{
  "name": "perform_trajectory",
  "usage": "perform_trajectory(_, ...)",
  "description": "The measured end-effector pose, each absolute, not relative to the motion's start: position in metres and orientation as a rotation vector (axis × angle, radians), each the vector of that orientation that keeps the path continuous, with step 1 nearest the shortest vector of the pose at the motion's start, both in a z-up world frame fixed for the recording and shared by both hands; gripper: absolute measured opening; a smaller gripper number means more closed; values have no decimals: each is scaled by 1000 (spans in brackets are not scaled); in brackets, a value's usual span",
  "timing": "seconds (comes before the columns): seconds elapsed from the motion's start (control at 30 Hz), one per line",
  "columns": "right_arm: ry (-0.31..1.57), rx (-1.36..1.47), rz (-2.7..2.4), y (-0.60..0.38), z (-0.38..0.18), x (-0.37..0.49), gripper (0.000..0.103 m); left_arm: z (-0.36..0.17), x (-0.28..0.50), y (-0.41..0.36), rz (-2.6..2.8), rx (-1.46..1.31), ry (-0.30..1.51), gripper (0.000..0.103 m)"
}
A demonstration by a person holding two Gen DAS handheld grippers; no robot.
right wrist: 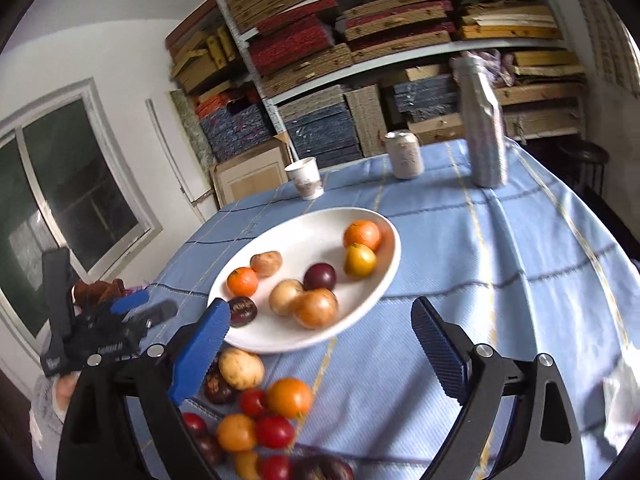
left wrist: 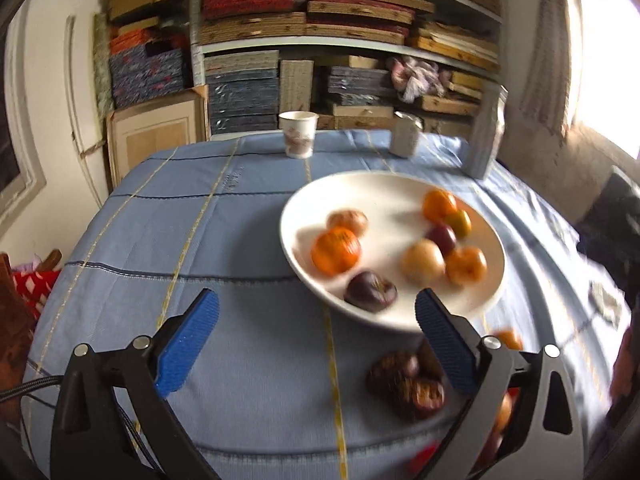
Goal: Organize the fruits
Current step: 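Withdraw both tools to the pile and close the left tool on a mangosteen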
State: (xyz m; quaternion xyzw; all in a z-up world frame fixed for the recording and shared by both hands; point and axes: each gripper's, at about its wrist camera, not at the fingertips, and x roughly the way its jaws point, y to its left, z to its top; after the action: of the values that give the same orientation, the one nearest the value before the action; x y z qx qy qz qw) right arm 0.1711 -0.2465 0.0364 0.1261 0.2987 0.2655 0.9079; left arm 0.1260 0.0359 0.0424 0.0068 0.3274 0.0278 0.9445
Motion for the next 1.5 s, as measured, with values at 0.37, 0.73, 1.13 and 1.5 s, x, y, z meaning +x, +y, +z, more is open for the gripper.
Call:
perform_trajectory(0.37, 651, 353, 506, -276, 20, 170, 96, 11, 102, 9, 19, 148, 725, 98)
perform_trajectory(0.73, 664, 342, 498, -271, 17, 172, 96, 1, 127, 36, 168, 135, 785, 99)
perform_trajectory(1.13, 656, 343, 505, -273, 16, 168, 96, 9, 115, 56, 128, 31, 760, 99)
perform_trajectory(1.5, 659, 302, 522, -266, 17, 165, 96, -6, 128, 29, 95, 151, 804, 98)
